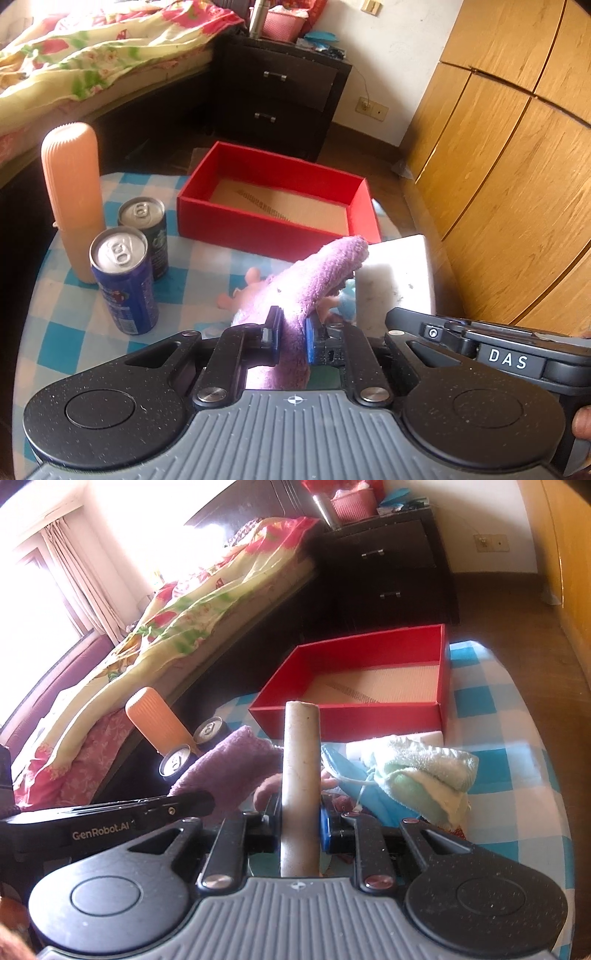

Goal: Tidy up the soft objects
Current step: 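Lift the purple towel and white soap and carry both toward the red box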

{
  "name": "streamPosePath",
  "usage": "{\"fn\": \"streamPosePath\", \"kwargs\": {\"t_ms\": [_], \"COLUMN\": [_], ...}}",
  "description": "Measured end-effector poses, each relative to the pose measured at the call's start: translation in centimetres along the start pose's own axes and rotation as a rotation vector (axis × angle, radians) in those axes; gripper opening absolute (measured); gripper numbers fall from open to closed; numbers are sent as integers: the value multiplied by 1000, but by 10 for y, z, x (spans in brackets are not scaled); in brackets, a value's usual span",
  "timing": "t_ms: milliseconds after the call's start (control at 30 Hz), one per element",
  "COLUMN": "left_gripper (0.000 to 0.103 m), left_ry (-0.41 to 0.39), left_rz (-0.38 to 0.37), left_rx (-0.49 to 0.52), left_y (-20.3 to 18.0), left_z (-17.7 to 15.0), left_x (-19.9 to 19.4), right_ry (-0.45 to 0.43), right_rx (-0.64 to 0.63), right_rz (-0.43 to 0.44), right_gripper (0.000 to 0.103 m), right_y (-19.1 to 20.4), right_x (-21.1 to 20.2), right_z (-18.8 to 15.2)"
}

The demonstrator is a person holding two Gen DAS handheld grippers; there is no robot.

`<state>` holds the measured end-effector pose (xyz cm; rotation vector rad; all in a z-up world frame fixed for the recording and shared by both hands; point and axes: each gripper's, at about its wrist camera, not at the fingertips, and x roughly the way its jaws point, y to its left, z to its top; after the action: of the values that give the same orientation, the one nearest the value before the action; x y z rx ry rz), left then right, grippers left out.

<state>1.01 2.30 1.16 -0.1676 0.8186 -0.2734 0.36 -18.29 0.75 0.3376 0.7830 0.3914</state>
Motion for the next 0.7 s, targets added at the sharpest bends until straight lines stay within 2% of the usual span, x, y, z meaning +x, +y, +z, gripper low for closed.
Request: {"fn": "streamPosePath", "kwargs": {"t_ms": [233,700], "left_gripper": [10,10], "left_ry": [-78,-121], "left_rz": [-27,-66], "left_rx": [-18,-30], "left_y": [-8,-18], "left_z": [14,30], "left_x": [-16,-16], "right_ry": [-53,-110], "right_rx": [2,10], "right_rz": [13,35], "right_gripper": [0,0], "right_y": [4,10], "right_x": [-12,-20], "right_z": [7,22]}}
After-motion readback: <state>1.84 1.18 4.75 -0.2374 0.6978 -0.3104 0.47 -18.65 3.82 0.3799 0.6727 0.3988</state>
